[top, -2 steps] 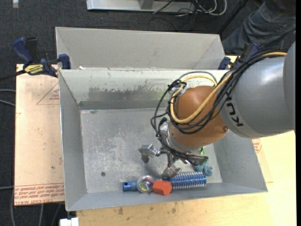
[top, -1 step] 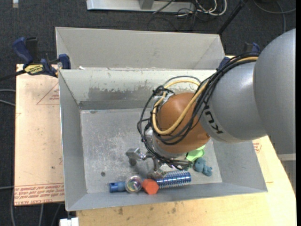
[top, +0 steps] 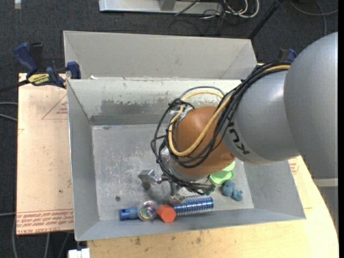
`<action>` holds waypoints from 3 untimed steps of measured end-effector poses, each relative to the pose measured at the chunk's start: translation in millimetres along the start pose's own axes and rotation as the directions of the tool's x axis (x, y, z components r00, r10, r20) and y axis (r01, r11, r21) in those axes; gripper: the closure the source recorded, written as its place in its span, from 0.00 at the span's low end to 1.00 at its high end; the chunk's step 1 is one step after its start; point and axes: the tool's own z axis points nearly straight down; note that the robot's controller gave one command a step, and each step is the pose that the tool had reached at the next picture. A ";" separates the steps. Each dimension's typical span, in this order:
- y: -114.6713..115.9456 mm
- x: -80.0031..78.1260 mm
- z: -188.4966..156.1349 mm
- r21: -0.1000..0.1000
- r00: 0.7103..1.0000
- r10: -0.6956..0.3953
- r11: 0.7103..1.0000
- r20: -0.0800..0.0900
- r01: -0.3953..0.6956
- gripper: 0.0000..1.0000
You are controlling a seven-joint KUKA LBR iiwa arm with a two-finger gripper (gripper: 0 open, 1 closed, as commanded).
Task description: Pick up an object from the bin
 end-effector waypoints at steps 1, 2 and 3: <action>-38.9 -22.7 -96.7 -0.024 0.929 -0.370 0.929 -0.018 0.369 0.00; -11.9 18.3 -2.8 -0.038 0.916 -0.399 0.917 -0.025 0.398 0.00; -15.0 14.0 -8.3 -0.026 0.919 -0.394 0.919 -0.017 0.394 1.00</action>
Offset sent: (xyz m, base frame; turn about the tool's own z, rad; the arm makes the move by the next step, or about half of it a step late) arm 0.0377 -0.0144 0.0968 -0.3821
